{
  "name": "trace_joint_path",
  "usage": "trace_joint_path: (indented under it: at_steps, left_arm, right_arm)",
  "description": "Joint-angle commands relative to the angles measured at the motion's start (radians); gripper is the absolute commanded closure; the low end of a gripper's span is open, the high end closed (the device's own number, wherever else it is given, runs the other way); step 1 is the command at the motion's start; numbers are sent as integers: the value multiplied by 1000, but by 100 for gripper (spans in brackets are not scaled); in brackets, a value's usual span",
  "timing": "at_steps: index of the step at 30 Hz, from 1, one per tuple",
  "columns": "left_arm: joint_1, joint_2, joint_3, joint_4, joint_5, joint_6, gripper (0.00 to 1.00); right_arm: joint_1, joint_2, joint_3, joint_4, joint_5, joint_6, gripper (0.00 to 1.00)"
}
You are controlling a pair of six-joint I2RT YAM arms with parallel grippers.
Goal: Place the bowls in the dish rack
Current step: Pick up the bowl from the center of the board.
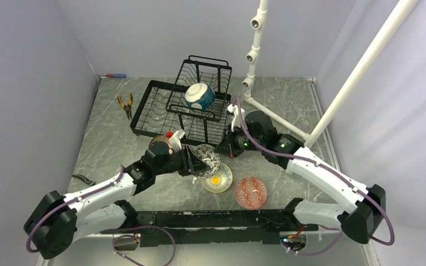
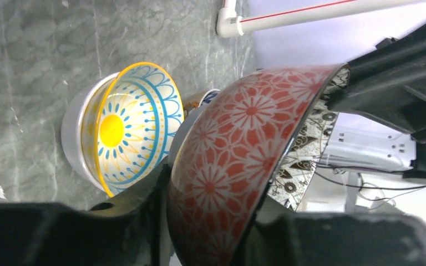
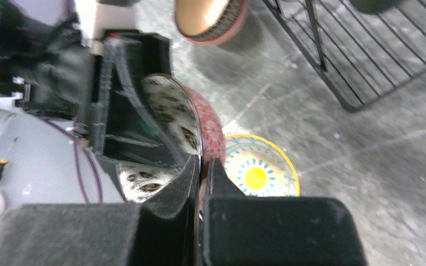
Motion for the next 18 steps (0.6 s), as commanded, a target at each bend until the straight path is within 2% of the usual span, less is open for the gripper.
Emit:
trace_joint_path:
  at_steps: [1,5,8,11,13,16,18]
  left_arm:
    - [-4,-24,33,63,31,24,72]
    - [-5,-28,47,27,27,42,81]
    - [-4,-34,66,-14,20,55,80]
    - [-4,-44,86,-63,13,73,79]
    - [-4,-53,99,-97,2,86,78]
    - [-4,-65,109,-119,-11,94,78]
    - [-3,-69,116,-126,-15,98,77]
  right_arm:
    - [1,-10,28,59,18,12,100]
    - [1,-5,21,62,28,23,86]
    - [1,-2,18,71,25,27,74]
    - [2,10,22,64,13,22,53]
    - [2,23,22,57,1,18,44]
    - [2,41,18,45,-8,14,37]
    - [2,56,17,36,-19,13,37]
